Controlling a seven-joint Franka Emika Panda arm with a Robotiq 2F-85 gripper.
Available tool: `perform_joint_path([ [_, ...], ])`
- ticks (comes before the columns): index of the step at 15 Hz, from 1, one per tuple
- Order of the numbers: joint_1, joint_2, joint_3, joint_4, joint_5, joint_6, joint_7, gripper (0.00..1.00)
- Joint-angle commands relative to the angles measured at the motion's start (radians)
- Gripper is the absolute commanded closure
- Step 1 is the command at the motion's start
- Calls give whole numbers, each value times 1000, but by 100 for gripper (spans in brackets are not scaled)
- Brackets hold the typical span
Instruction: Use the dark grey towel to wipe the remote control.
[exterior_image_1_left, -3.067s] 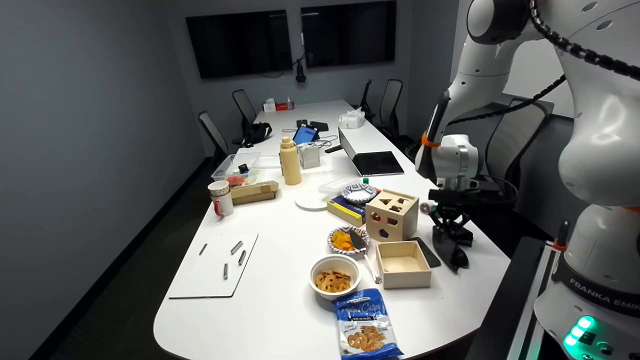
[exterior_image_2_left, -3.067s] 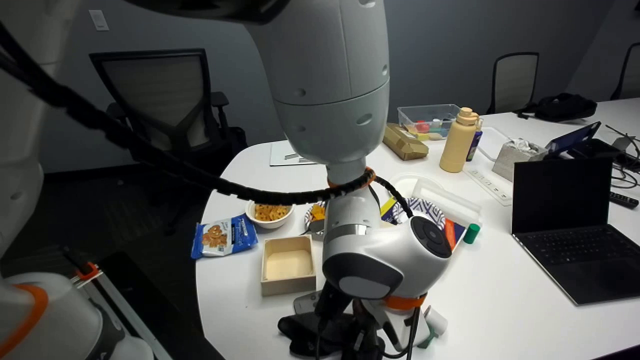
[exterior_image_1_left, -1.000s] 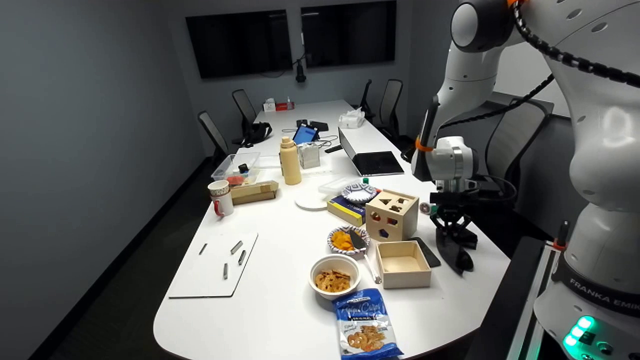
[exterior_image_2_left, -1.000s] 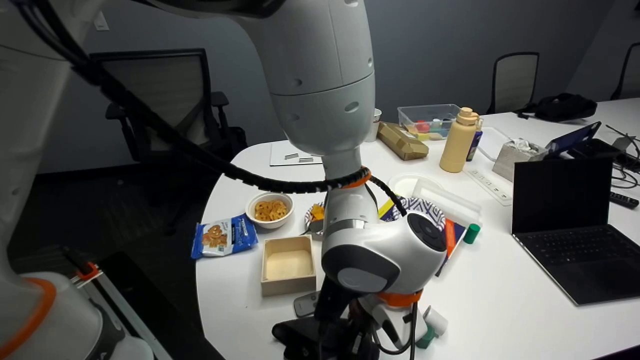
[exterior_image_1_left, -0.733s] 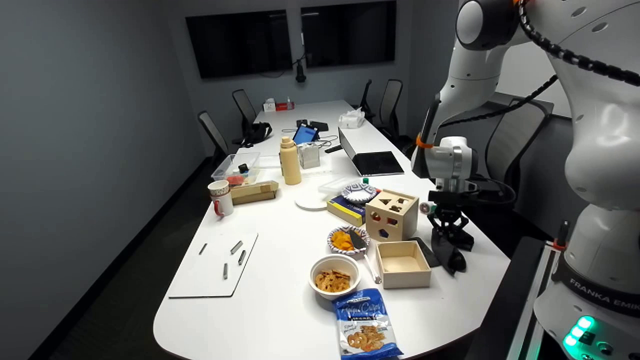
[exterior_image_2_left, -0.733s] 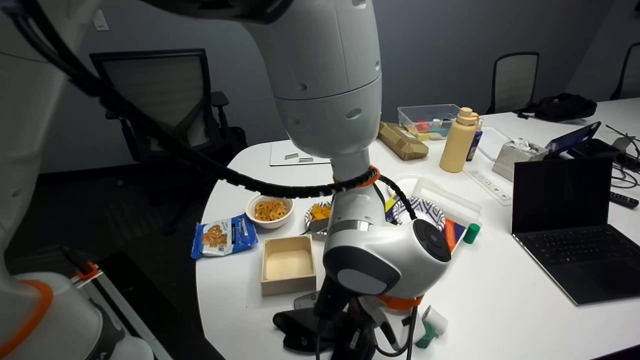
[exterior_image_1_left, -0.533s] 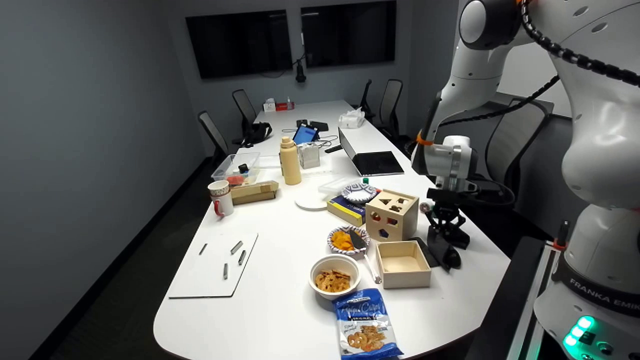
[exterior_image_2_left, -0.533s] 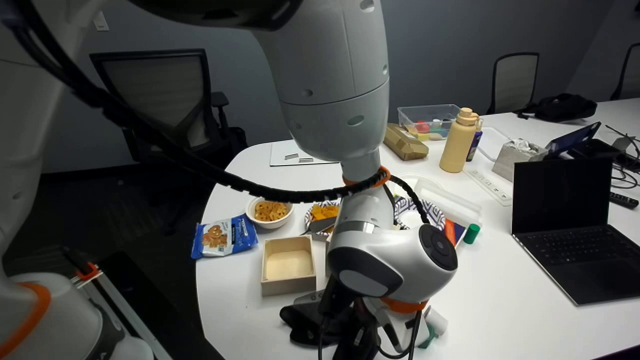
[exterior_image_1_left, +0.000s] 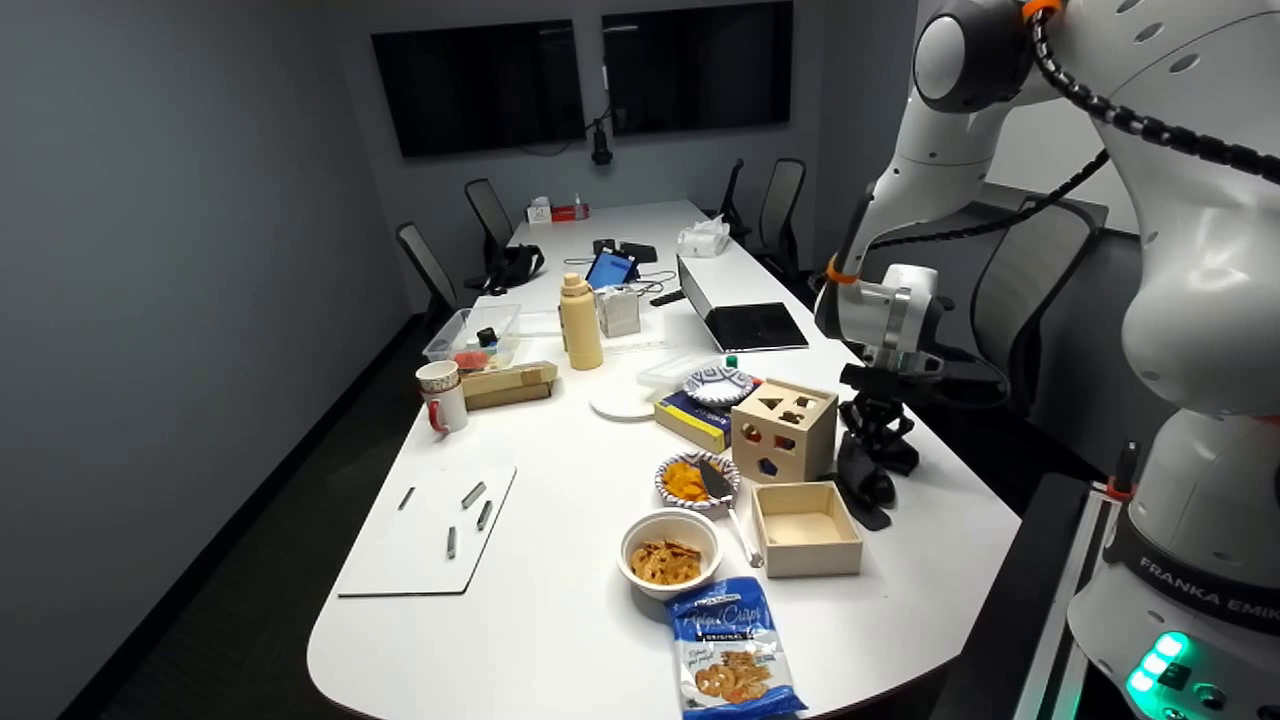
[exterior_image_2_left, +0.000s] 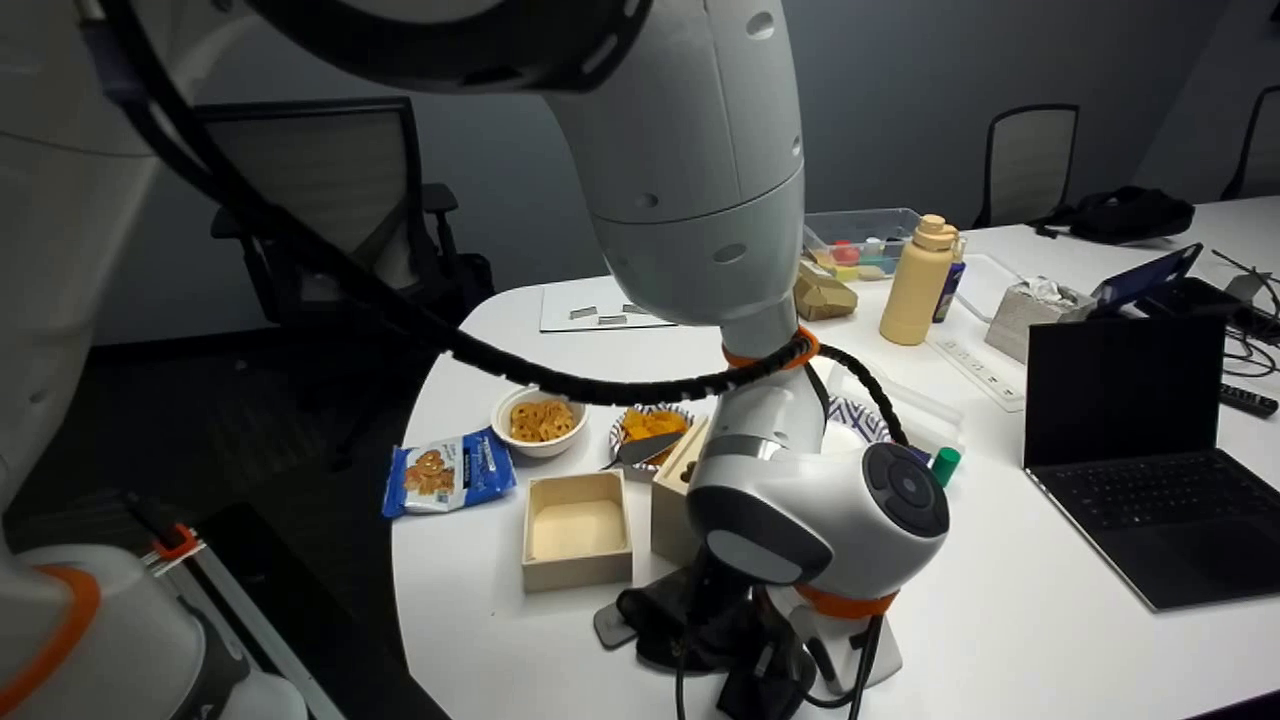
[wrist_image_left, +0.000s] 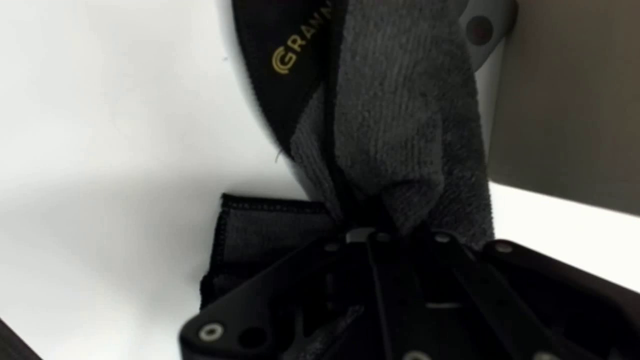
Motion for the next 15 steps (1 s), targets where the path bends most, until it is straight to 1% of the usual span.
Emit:
perform_joint_path([
  [1,50,63,-66,22,-7,69,40,98],
  [5,80,35,-112,-36,-27,72,69,98],
  [8,89,21,-141,-72,-58,19,69,98],
  [12,74,10,-137,-99,-121,-85,38,98],
  [15,51,-2,-94,-113,-123,-122,-9,98],
])
